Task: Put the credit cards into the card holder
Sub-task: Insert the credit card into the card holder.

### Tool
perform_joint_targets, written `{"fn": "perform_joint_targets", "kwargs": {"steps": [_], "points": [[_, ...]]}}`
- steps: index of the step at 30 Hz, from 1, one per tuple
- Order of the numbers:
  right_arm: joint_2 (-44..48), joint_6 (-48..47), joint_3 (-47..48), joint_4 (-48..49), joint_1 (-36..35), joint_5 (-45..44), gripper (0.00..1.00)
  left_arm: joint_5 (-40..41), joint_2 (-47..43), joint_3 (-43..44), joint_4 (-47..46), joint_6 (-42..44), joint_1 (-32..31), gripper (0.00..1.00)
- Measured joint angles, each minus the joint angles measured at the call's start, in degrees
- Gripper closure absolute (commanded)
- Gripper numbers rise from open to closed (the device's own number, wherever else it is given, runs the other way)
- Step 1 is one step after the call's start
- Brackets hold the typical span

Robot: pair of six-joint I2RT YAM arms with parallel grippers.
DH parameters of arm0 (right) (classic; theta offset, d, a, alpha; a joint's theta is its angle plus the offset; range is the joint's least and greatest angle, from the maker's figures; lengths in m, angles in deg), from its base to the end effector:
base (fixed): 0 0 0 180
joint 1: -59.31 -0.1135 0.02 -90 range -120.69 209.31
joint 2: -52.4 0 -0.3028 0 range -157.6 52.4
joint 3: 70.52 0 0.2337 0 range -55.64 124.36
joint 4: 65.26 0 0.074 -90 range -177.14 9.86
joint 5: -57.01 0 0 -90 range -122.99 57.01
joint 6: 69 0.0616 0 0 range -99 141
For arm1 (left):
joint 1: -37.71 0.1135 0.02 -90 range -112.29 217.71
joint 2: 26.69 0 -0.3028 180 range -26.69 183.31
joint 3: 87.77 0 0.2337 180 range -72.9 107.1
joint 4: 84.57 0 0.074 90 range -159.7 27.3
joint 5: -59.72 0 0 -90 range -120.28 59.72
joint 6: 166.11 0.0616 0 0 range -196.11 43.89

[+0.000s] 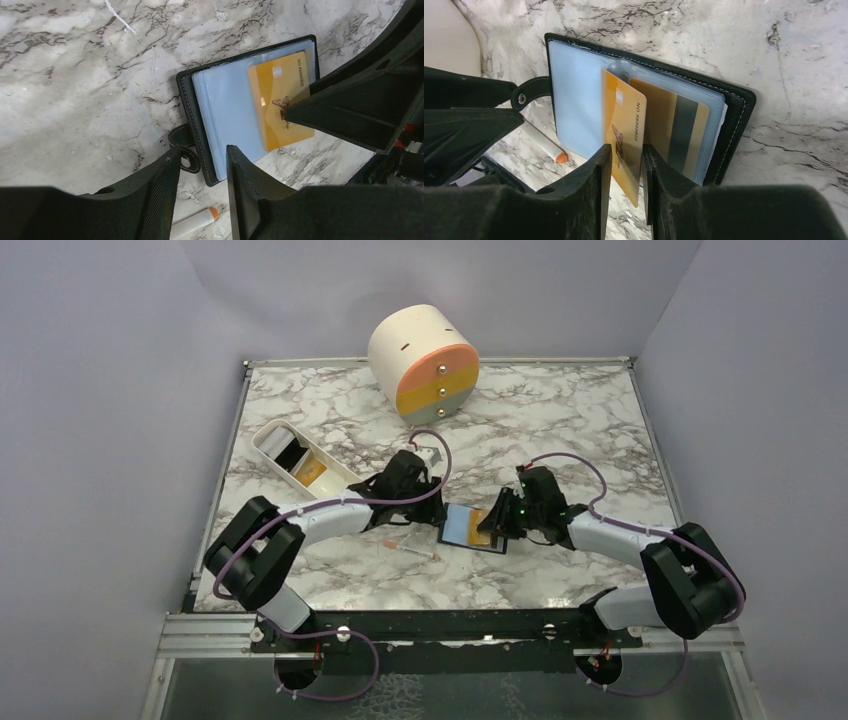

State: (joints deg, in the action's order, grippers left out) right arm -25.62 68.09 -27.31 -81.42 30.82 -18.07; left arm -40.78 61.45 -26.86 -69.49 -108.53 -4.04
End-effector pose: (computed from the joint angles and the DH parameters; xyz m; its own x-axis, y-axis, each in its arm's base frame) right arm 0.1973 0.1251 0.1726 -0.9068 0.3131 -0.2823 0.0892 0.7970 0.5974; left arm 0.2294 -0.2198 0.2186 -0.8288 0.0332 -0.5585 0.3683 0.7838 -0.5000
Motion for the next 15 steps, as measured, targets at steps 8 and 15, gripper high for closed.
{"fn": "perform_joint_targets", "kwargs": {"steps": [8,15], "points": [[1.9,-0.8,0.3,-4.1,0.0,-2.0,0.71,-4.5,5.1,-1.2,-3.2,-1.6,0.0,0.74],[3.9,-1.2,0.5,-7.2,0.0,-3.9,0.65,-5.5,5.8,-1.9,-4.4,-2.1,0.0,0.81]]}}
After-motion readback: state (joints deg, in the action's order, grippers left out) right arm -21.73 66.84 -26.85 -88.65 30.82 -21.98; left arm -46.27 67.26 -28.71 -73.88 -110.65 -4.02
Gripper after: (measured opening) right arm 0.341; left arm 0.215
